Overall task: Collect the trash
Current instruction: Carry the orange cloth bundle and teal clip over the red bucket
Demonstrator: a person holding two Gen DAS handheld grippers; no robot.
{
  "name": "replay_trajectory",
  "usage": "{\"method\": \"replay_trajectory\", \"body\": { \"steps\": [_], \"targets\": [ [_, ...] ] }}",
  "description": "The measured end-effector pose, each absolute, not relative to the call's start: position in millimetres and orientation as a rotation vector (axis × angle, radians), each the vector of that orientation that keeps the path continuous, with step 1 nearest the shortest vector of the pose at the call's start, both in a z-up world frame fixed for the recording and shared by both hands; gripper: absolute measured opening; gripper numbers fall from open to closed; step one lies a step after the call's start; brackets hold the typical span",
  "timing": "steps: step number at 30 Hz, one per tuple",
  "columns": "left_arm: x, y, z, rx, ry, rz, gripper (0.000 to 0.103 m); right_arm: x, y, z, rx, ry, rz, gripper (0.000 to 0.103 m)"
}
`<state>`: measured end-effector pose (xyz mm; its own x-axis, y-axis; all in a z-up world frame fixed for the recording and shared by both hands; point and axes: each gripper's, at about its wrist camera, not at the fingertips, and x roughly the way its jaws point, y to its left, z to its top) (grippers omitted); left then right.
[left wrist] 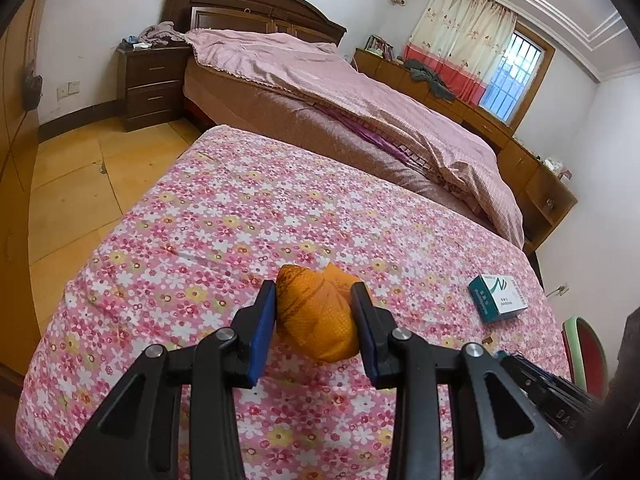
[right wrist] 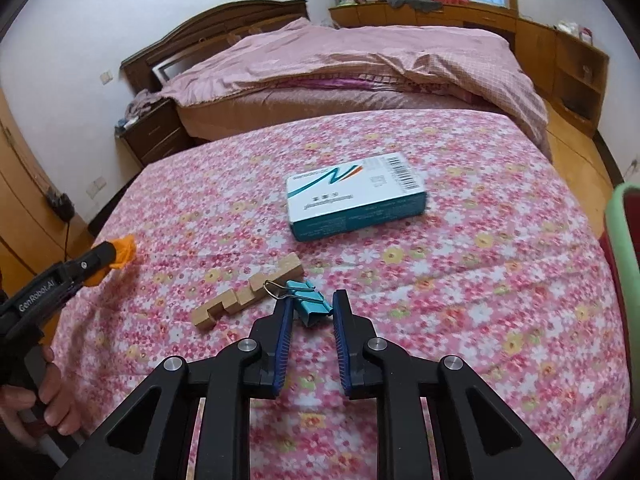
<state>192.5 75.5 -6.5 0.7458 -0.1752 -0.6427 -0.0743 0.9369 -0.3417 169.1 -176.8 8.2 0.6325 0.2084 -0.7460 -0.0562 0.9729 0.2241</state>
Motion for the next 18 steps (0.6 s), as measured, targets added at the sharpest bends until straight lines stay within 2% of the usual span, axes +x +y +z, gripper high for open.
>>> {"method": "replay_trajectory", "body": {
  "steps": [18],
  "targets": [
    [181,55,0,-0.292,0.696,-0.082,0.038,78,-253,34,0.303,0.805,-0.027,0.02]
  ]
}}
